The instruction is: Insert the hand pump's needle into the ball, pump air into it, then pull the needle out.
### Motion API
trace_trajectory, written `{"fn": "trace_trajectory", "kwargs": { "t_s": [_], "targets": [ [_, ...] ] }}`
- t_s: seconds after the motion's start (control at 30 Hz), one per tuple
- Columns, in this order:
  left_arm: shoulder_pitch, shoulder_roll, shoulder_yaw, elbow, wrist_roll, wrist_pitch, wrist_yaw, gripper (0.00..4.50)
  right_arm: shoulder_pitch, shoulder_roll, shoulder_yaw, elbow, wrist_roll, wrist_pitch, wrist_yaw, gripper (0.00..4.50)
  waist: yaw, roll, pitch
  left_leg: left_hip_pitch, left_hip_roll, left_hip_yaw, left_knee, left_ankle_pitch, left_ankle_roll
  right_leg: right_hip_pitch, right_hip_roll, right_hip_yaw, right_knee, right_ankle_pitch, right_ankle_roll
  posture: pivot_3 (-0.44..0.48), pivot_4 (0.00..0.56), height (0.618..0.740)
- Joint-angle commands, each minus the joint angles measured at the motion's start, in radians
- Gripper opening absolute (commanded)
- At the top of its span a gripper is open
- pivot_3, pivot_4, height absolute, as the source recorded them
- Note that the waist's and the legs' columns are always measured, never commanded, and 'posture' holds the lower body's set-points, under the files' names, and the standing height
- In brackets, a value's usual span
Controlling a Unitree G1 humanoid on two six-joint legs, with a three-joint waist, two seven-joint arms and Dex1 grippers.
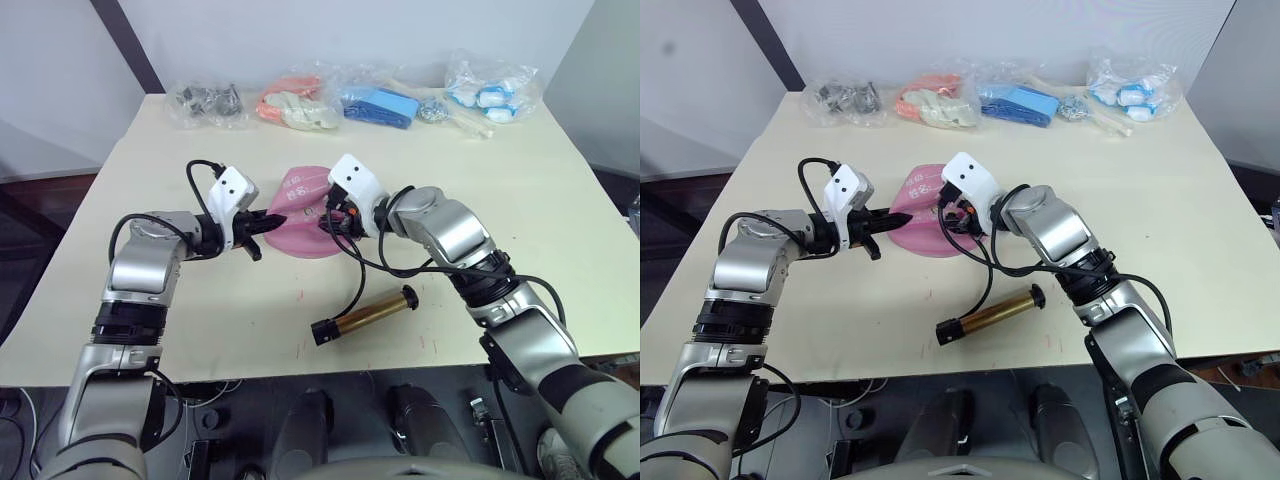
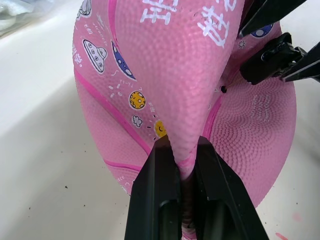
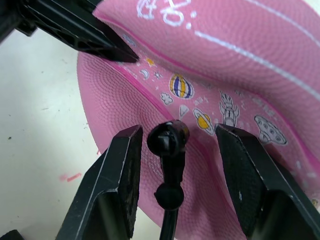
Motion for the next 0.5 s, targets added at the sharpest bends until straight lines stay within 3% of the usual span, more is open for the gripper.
{"fn": "trace_trajectory", "kwargs": {
  "t_s": [0.03,0.1,0.13,0.2,0.3,0.5],
  "targets": [
    [0.017,0.001,-0.038,0.017,0.013,0.011,-0.011,0.0,-0.006,0.011,-0.019,-0.018,-0.003,-0.01,0.005,2.41,0.0,0.0,0.0,0.0,0.0,0.0,0.0,0.0,0.0,0.0,0.0,0.0,0.0,0.0,0.0,0.0,0.15,0.74],
    [0.018,0.001,-0.038,0.017,0.014,0.01,-0.011,0.0,-0.006,0.012,-0.02,-0.015,-0.004,-0.012,0.005,2.41,0.0,0.0,0.0,0.0,0.0,0.0,0.0,0.0,0.0,0.0,0.0,0.0,0.0,0.0,0.0,0.0,0.15,0.74],
    [0.018,0.0,-0.038,0.017,0.013,0.01,-0.01,0.0,-0.006,0.013,-0.021,-0.015,-0.005,-0.013,0.004,1.97,0.0,0.0,0.0,0.0,0.0,0.0,0.0,0.0,0.0,0.0,0.0,0.0,0.0,0.0,0.0,0.0,0.15,0.74],
    [0.019,0.0,-0.039,0.016,0.013,0.009,-0.01,0.0,-0.007,0.016,-0.022,-0.013,-0.006,-0.014,0.003,1.75,0.0,0.0,0.0,0.0,0.0,0.0,0.0,0.0,0.0,0.0,0.0,0.0,0.0,0.0,0.0,0.0,0.15,0.74],
    [0.019,-0.001,-0.039,0.017,0.013,0.007,-0.011,0.0,-0.008,0.022,-0.022,-0.007,-0.01,-0.015,0.002,0.31,0.0,0.0,0.0,0.0,0.0,0.0,0.0,0.0,0.0,0.0,0.0,0.0,0.0,0.0,0.0,0.0,0.15,0.74],
    [0.017,-0.004,-0.04,0.022,0.015,0.005,-0.008,0.0,-0.009,0.024,-0.017,-0.002,-0.022,-0.029,0.011,0.31,0.0,0.0,0.0,0.0,0.0,0.0,0.0,0.0,0.0,0.0,0.0,0.0,0.0,0.0,0.0,0.0,0.15,0.74]
  ]
}}
